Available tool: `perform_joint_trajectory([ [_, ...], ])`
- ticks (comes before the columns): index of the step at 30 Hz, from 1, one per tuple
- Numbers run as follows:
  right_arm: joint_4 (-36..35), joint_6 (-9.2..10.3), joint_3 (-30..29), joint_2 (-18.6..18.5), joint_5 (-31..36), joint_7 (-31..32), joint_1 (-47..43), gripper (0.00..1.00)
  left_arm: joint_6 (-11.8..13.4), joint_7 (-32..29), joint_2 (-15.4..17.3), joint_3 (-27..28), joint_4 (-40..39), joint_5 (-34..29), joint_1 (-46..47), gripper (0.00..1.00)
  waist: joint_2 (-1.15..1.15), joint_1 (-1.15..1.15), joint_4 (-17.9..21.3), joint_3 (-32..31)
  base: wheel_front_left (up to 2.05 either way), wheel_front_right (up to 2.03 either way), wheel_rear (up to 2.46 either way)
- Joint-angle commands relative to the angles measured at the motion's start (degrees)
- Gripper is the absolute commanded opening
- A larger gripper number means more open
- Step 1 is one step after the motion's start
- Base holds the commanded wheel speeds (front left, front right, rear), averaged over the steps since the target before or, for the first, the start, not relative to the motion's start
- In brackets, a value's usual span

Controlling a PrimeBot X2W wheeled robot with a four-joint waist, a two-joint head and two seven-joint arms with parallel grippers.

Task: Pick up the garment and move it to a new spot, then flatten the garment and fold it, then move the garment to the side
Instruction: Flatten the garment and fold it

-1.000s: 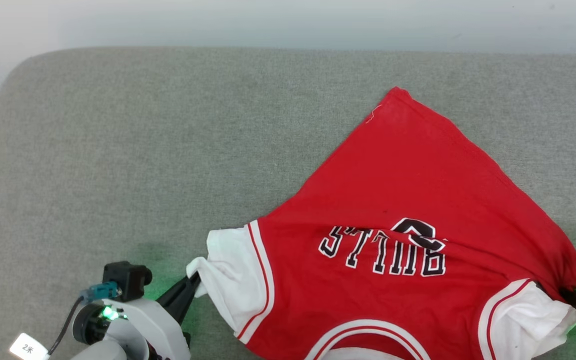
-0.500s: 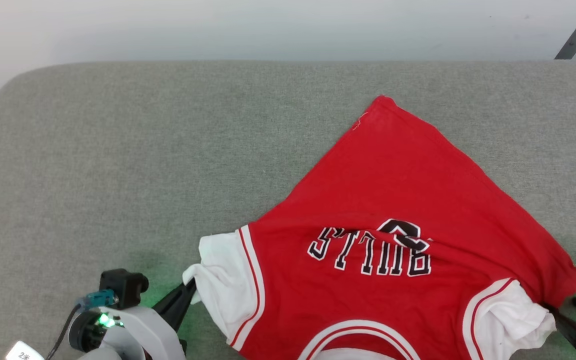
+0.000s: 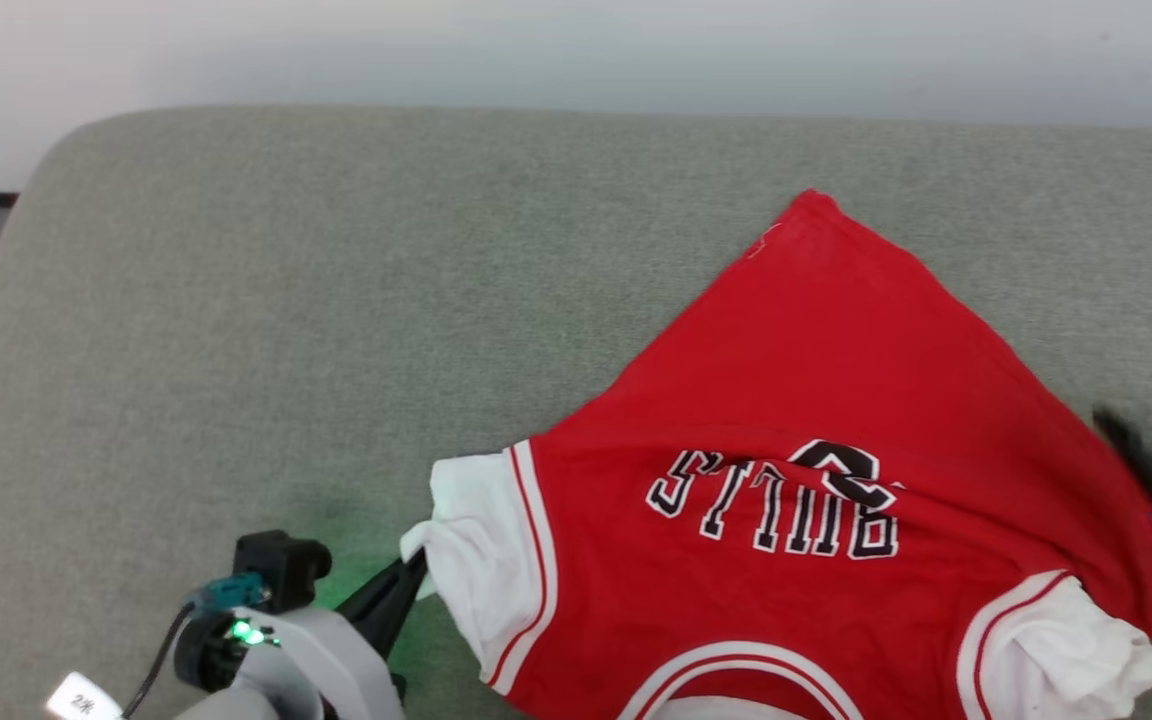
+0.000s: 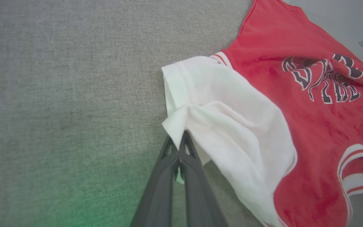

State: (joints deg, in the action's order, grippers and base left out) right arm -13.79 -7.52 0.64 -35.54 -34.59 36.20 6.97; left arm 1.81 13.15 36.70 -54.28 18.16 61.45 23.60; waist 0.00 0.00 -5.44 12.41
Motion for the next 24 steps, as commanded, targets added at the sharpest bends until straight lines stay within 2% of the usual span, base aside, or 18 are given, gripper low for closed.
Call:
perform_joint_trajectory([
  [1,0.1,0.06,1.4,-0.3,1.0,-1.7,3.6,1.0,-0.4,0.1,-0.6,-0.2,0.1,-0.6,1.0,0.0,0.0,0.0,-1.6,1.1,0.0,0.0,0.0],
  [4,3.0,0.06,5.4,-1.2,2.6,-6.1,11.4,1.0,-1.0,0.0,-1.7,-0.5,0.3,-1.2,2.3,0.0,0.0,0.0,-3.3,2.2,0.0,0.0,0.0],
  [8,12.5,0.06,12.5,-1.6,3.3,-9.7,22.3,1.0,-2.0,-0.1,-3.6,-1.2,1.2,-2.3,4.4,0.0,0.0,0.0,-6.0,4.0,0.0,0.0,0.0],
  [16,34.0,0.06,26.8,-2.9,-0.3,-8.6,40.2,1.0,-5.3,-0.7,-9.0,-3.6,4.7,-4.3,9.4,0.0,0.0,0.0,-13.0,7.6,0.0,0.0,0.0],
  [24,48.4,0.06,37.9,-3.9,-4.2,-4.4,50.8,1.0,-8.0,-0.4,-14.0,-5.6,8.8,-5.8,13.9,0.0,0.0,0.0,-18.5,10.9,0.0,0.0,0.0],
])
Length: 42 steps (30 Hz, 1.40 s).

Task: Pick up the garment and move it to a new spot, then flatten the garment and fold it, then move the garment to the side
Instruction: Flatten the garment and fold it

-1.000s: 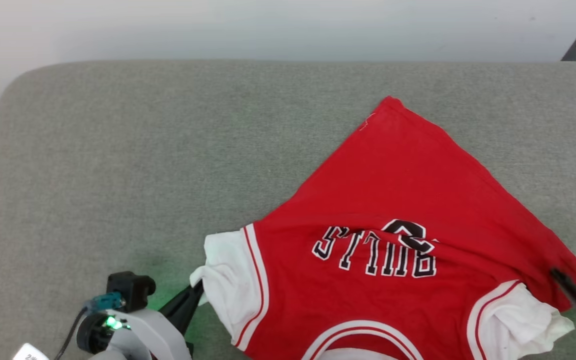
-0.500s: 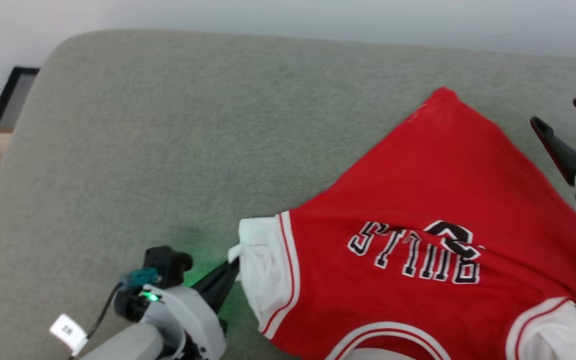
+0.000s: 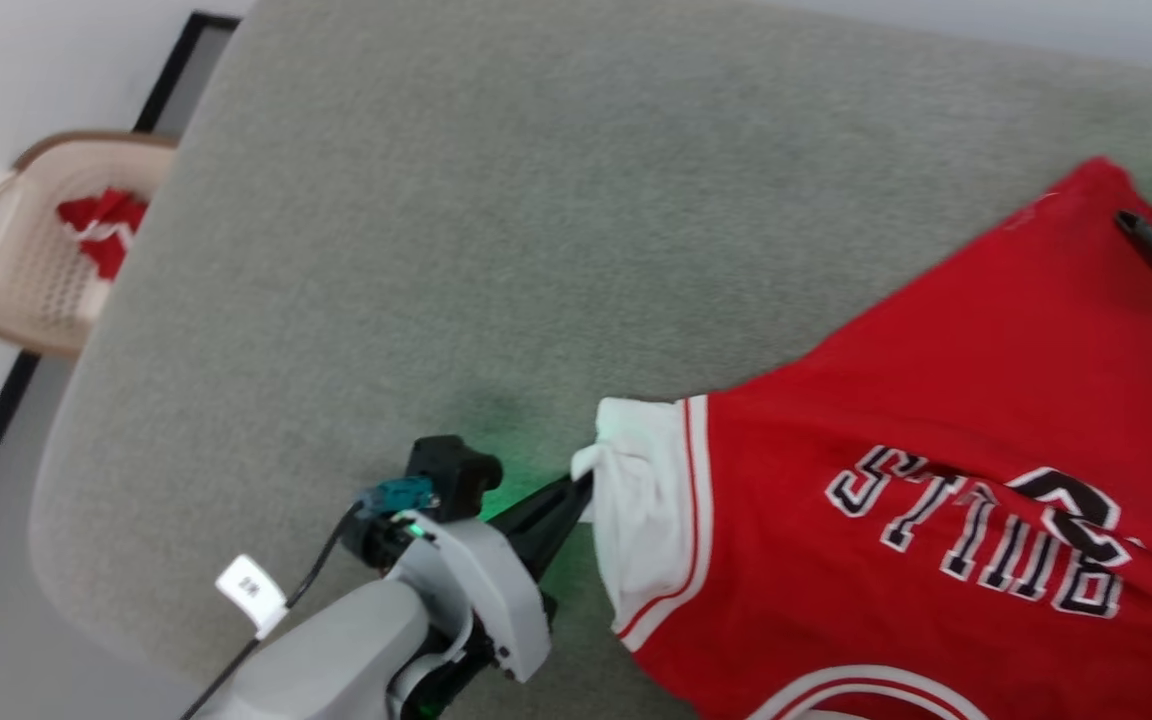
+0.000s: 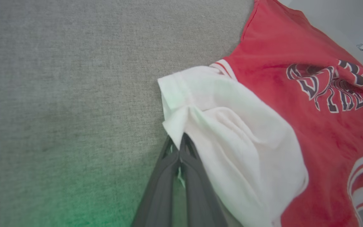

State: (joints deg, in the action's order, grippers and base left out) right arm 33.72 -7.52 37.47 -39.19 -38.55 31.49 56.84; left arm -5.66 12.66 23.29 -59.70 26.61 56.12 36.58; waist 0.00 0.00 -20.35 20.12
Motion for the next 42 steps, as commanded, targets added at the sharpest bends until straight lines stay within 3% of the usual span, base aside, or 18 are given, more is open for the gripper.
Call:
perform_joint_trajectory([
  [1,2.1,0.06,2.3,-0.4,-0.6,0.9,1.8,1.0,-0.6,0.3,-1.1,-0.4,0.8,-0.5,1.3,0.0,0.0,0.0,-4.1,3.5,0.0,0.0,0.0],
  [6,8.9,0.06,7.4,-0.2,-3.2,5.0,3.4,1.0,-1.3,0.6,-2.7,-1.5,3.0,-0.5,2.7,0.0,0.0,0.0,-5.6,4.6,0.0,0.0,0.0],
  [12,15.8,0.06,11.5,1.1,-7.4,14.7,1.8,1.0,-1.6,1.2,-3.3,-2.2,5.0,0.4,3.5,0.0,0.0,0.0,-6.0,5.0,0.0,0.0,0.0],
  [13,16.5,0.06,11.8,1.2,-8.1,15.8,1.7,0.8,-1.5,1.2,-3.2,-2.2,5.3,0.6,3.5,0.0,0.0,0.0,-5.9,5.1,0.0,0.0,0.0],
  [14,17.0,0.07,12.1,1.2,-8.5,17.0,1.7,0.22,-1.5,1.3,-3.1,-2.3,5.5,0.8,3.6,0.0,0.0,0.0,-5.8,5.0,0.0,0.0,0.0],
  [15,17.4,0.06,12.5,1.2,-9.1,18.4,1.5,0.0,-1.6,1.4,-3.1,-2.3,5.8,0.9,3.5,0.0,0.0,0.0,-5.7,5.0,0.0,0.0,0.0],
  [24,16.4,0.08,12.3,0.6,-10.2,14.6,5.3,0.0,-1.6,0.7,-1.4,-3.9,6.5,2.6,4.7,0.0,0.0,0.0,-3.1,3.6,0.0,0.0,0.0],
  [29,11.3,0.07,11.2,0.6,-12.3,9.9,8.9,0.0,-1.4,-3.7,2.5,-2.1,5.5,5.2,9.5,0.0,0.0,0.0,0.0,0.4,0.0,0.0,0.0],
  [32,6.0,0.06,12.0,0.2,-14.4,7.4,10.4,0.0,-0.1,-7.9,5.3,-0.7,3.6,5.4,14.4,0.0,0.0,0.0,2.3,-1.9,0.0,0.0,0.0],
  [39,-3.9,0.06,14.8,-3.1,-17.0,2.3,12.9,0.0,2.3,-18.1,12.9,1.4,-2.5,3.5,27.1,0.0,0.0,0.0,7.4,-7.7,0.0,0.0,0.0],
  [42,-6.4,0.06,14.9,-3.6,-17.9,-1.4,13.8,0.0,2.8,-21.7,14.5,2.0,-2.9,2.7,31.9,0.0,0.0,0.0,9.3,-10.3,0.0,0.0,0.0],
])
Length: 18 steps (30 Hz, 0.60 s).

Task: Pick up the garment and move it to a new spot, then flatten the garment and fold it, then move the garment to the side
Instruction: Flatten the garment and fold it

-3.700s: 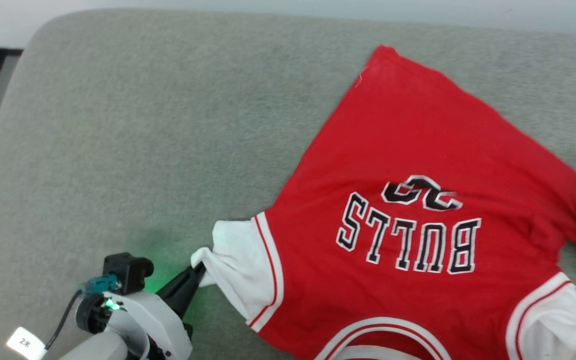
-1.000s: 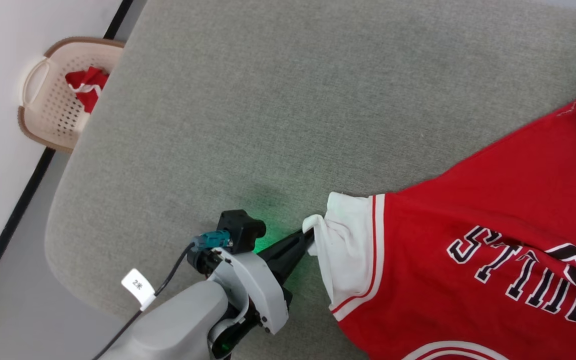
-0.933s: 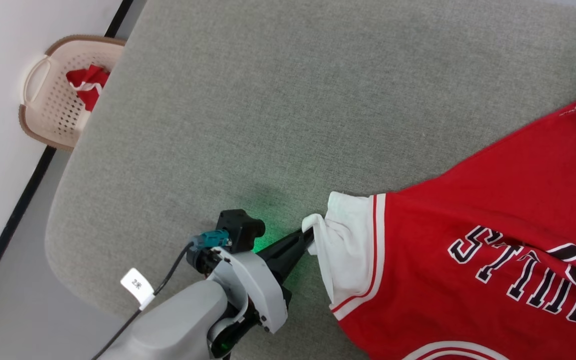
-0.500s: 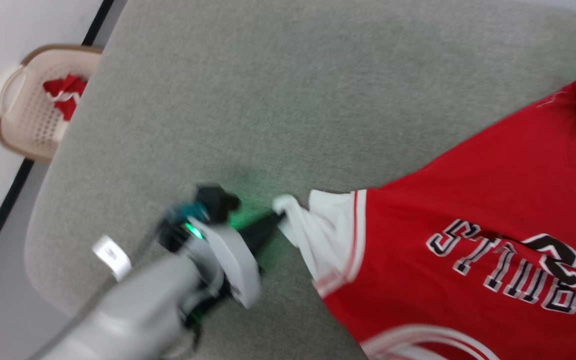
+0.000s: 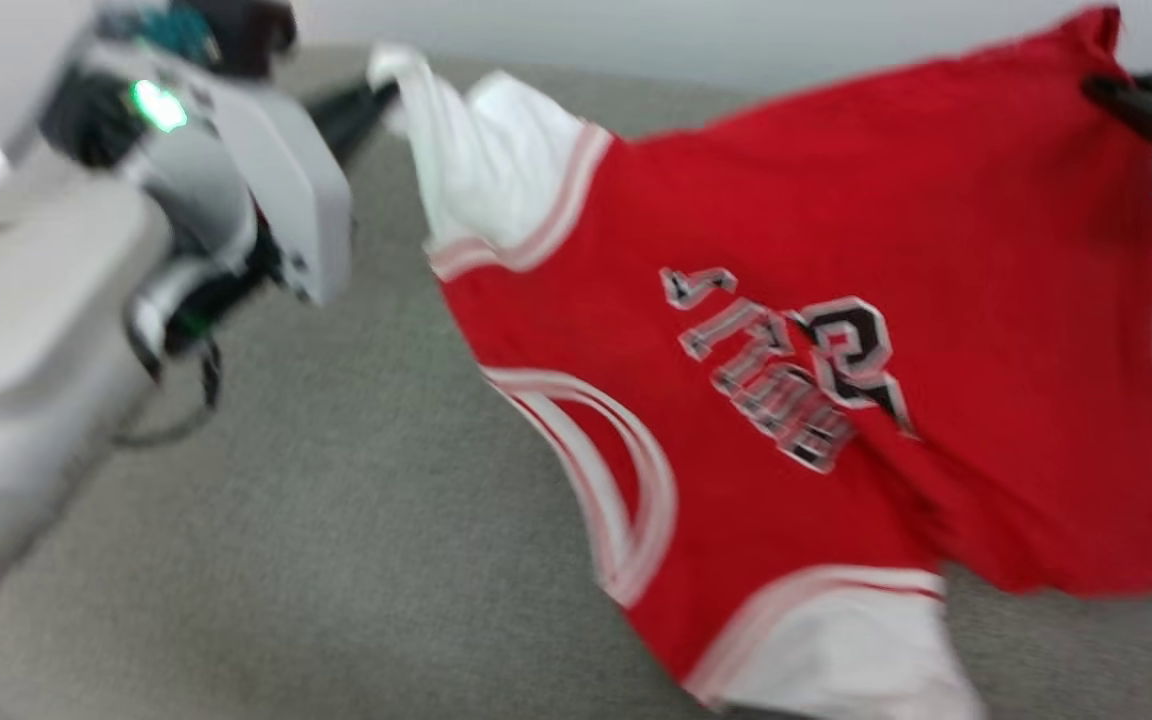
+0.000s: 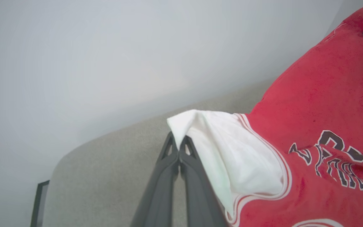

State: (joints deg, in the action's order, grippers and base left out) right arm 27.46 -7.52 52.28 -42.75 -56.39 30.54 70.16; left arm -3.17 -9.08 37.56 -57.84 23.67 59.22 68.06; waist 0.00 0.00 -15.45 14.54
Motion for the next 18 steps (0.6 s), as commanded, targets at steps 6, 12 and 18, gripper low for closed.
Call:
perform_joint_trajectory([
  [6,-4.0,0.06,-0.2,-1.4,-1.2,-7.6,2.9,0.0,0.1,-2.4,0.4,1.7,4.0,-2.2,9.2,0.0,0.0,0.0,6.9,-8.9,0.0,0.0,0.0],
  [12,-6.4,0.06,-0.5,-3.3,-2.9,-9.9,5.0,0.0,-1.9,-5.8,-1.0,1.2,9.3,-3.4,16.6,0.0,0.0,0.0,8.3,-11.1,0.0,0.0,0.0],
  [18,-6.5,0.06,-1.2,-4.6,-2.7,-11.2,7.1,0.0,-3.2,-7.1,-1.8,0.8,13.7,-4.3,22.4,0.0,0.0,0.0,9.1,-9.8,0.0,0.0,0.0],
])
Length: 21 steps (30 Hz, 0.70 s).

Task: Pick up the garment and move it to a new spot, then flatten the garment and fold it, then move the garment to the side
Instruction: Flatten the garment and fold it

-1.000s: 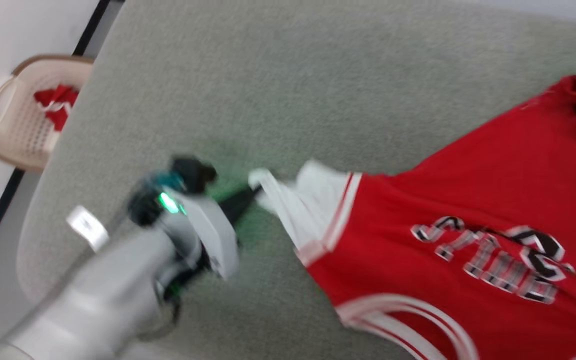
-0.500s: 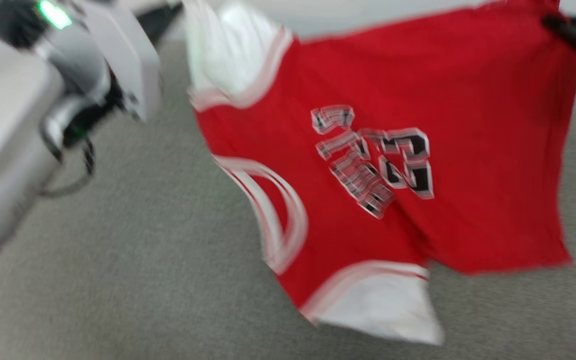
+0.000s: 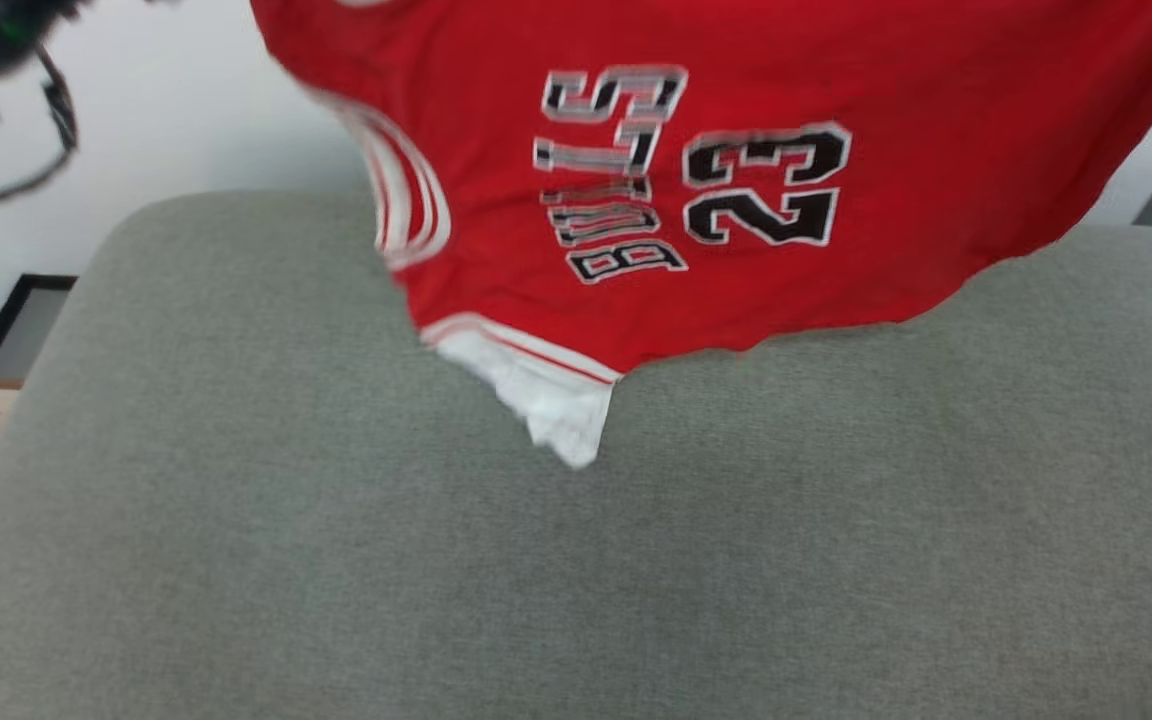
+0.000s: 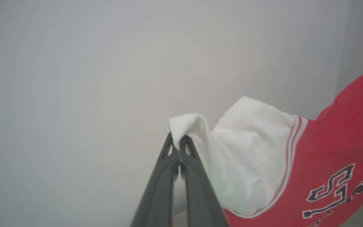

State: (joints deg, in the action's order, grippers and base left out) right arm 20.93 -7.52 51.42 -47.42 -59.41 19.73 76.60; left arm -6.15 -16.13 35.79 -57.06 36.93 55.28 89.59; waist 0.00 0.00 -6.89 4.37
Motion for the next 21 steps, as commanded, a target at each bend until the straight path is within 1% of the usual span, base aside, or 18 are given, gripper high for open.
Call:
perform_joint_trajectory([
  [1,0.2,0.06,-0.5,0.0,0.5,-0.7,0.9,0.0,-0.4,0.0,-0.2,0.0,1.0,-0.5,1.5,0.0,0.0,0.0,0.6,0.9,0.0,0.0,0.0],
  [4,1.5,0.06,-1.4,0.1,0.8,-1.3,2.1,0.0,-0.7,0.5,-0.5,0.3,2.7,-0.3,3.7,0.0,0.0,0.0,0.8,3.4,0.0,0.0,0.0],
  [9,5.8,0.06,-3.8,2.3,2.8,-2.7,4.7,0.0,-0.8,2.6,-1.5,0.6,5.4,-1.3,7.2,0.0,0.0,0.0,1.0,9.6,0.0,0.0,0.0],
  [12,10.5,0.06,-4.5,5.3,6.5,-4.5,7.2,0.0,0.2,6.0,-3.1,0.7,7.6,-3.3,9.9,0.0,0.0,0.0,1.3,14.2,0.0,0.0,0.0],
  [14,14.4,0.06,-5.6,8.0,9.7,-6.7,10.2,0.0,1.6,9.4,-4.5,1.3,9.4,-4.6,12.3,0.0,0.0,0.0,1.6,18.0,0.0,0.0,0.0],
  [16,19.0,0.06,-7.1,11.0,14.4,-11.1,13.9,0.0,2.7,13.0,-6.0,1.6,11.4,-6.1,14.8,0.0,0.0,0.0,2.1,21.7,0.0,0.0,0.0],
  [18,24.3,0.06,-9.2,13.9,20.9,-17.9,18.0,0.0,4.1,16.9,-7.4,2.0,13.5,-7.7,18.0,0.0,0.0,0.0,2.4,25.4,0.0,0.0,0.0],
  [21,32.1,0.06,-13.9,18.1,29.6,-28.6,23.8,0.0,5.4,23.3,-9.2,2.9,16.2,-9.6,23.2,0.0,0.0,0.0,2.5,30.2,0.0,0.0,0.0],
])
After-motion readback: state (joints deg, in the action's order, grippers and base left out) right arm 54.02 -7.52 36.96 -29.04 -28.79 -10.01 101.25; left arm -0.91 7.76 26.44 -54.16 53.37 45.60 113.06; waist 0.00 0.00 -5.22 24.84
